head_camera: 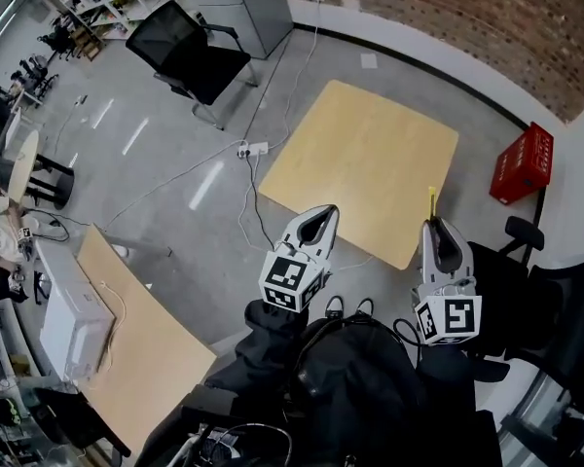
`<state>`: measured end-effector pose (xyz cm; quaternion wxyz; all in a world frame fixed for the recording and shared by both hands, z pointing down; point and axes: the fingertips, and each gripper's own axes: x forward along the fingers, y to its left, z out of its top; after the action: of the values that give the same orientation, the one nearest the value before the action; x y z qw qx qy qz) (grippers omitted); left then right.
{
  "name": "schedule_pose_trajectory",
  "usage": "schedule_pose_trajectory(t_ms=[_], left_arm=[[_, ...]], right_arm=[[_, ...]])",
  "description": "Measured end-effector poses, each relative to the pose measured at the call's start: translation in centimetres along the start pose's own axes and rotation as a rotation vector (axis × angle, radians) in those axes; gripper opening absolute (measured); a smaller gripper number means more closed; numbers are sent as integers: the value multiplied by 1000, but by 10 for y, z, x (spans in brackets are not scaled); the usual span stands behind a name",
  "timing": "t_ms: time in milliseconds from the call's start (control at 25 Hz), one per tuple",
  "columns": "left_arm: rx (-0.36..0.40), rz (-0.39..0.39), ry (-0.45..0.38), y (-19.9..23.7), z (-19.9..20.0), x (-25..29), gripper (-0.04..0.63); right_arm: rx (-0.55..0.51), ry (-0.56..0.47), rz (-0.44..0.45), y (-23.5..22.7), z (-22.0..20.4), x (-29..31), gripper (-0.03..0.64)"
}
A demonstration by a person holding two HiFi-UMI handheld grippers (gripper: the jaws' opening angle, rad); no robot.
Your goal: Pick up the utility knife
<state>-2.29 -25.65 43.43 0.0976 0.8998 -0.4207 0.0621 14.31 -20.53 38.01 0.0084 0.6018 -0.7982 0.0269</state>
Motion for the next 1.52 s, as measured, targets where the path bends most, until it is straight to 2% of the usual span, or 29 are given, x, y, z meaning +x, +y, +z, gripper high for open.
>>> schedule_pose_trajectory(t_ms=[200, 840, 1520], left_arm=[[26, -21, -77, -13, 37, -1, 2], [88, -36, -174, -31, 76, -2, 2], [85, -35, -178, -35, 77, 4, 2]], right_arm=[[-40, -65, -13, -3, 31, -11, 69], [-58, -173, -37, -11, 70, -33, 69], [-48, -197, -40, -16, 77, -30, 67]])
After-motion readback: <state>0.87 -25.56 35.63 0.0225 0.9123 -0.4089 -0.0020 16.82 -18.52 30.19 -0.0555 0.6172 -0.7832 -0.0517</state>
